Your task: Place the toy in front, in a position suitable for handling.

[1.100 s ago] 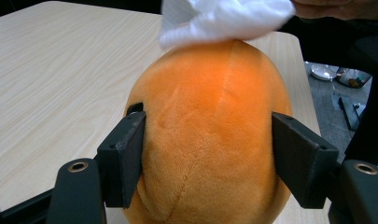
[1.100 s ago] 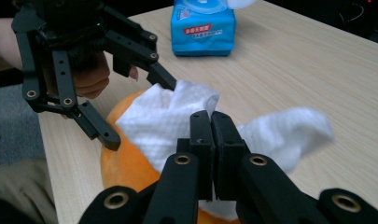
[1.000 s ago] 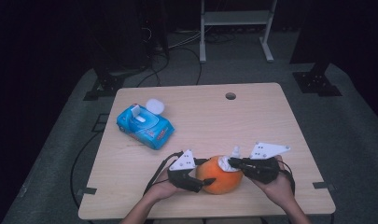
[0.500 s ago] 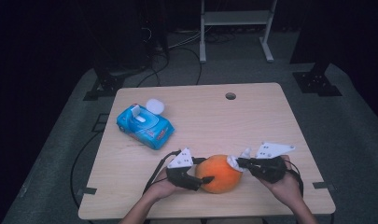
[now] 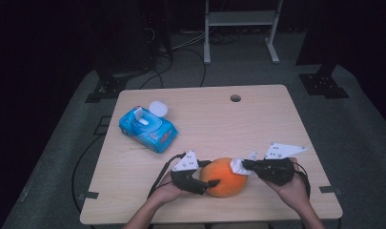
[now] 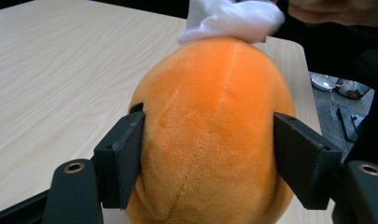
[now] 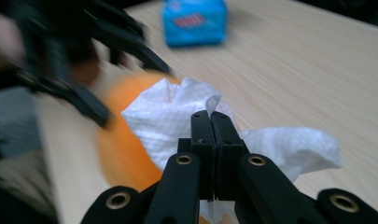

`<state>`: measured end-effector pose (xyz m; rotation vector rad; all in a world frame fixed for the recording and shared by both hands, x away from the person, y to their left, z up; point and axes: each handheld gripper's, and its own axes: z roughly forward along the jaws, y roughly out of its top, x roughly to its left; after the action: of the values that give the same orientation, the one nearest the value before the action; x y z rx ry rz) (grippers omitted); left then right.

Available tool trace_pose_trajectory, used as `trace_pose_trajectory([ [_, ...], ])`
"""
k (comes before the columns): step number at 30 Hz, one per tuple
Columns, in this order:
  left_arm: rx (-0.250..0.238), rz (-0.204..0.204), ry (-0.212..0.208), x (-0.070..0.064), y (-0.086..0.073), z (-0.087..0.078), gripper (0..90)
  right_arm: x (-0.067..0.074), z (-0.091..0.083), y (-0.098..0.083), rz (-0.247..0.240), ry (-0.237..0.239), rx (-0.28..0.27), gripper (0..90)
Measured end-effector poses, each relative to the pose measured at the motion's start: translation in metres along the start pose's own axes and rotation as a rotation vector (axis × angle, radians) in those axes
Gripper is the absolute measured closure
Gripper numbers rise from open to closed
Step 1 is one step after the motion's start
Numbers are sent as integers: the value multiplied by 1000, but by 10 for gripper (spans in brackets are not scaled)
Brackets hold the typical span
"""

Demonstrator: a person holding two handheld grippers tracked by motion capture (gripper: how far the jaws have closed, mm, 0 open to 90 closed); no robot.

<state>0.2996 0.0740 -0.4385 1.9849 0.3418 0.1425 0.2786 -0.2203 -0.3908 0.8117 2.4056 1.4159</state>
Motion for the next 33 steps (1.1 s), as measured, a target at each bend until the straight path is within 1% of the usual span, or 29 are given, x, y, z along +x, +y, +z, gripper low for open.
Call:
trace_pose_trajectory([
  [1,-3,4,2,-2,1,1,285,4,1,3,-10,17,-12,883],
  [2,-3,6,4,-2,2,2,285,11,4,9,-35,29,-18,883],
  [4,-5,13,7,-4,3,3,285,19,13,14,-54,44,-9,882],
  [5,-2,14,8,-4,2,3,284,20,16,14,-61,45,-1,882],
  [6,-1,15,8,-4,2,2,284,21,21,13,-74,37,14,882],
  [8,-7,6,5,-3,1,2,286,17,20,11,-61,45,11,881],
  [10,-8,2,1,-1,0,1,286,12,16,7,-64,10,26,882],
  [12,-13,-6,-1,0,0,2,285,6,12,3,-42,-16,33,882],
  [13,-15,-5,1,0,0,2,284,2,10,1,-26,-29,32,882],
  [14,-8,3,4,-1,1,2,283,2,9,1,-25,-31,26,883],
  [15,-8,12,5,-2,2,3,283,4,9,2,-28,-29,20,883],
  [16,-6,14,6,-3,2,3,283,8,9,5,-45,-22,17,883],
  [18,-3,7,3,-1,1,2,287,12,10,7,-71,-18,23,882],
  [19,-1,0,1,1,0,1,290,12,11,8,-76,-24,30,882],
  [21,-1,-13,7,4,-1,-1,298,7,9,4,-66,-34,36,882],
  [22,-1,-29,7,7,-3,-2,299,5,9,2,-65,-46,45,882],
  [23,-3,-39,7,9,-4,-3,299,-1,7,-3,-48,-67,57,882],
  [24,-4,-46,5,10,-5,-4,299,-7,5,-7,-20,-65,54,882],
  [25,-7,-56,8,11,-6,-4,299,-12,3,-10,-1,-70,56,882],
  [26,-6,-55,7,11,-5,-4,299,-14,1,-11,12,-81,56,882],
  [28,-9,-49,6,10,-5,-3,299,-13,-2,-9,14,-72,35,882],
  [30,-6,-40,5,8,-4,-2,299,-7,-2,-3,7,-44,4,883],
  [31,-6,-36,6,8,-3,-1,299,-3,0,0,-3,-28,-3,882],
  [33,-1,-36,7,8,-4,-2,298,4,6,4,-34,-13,13,882],
])
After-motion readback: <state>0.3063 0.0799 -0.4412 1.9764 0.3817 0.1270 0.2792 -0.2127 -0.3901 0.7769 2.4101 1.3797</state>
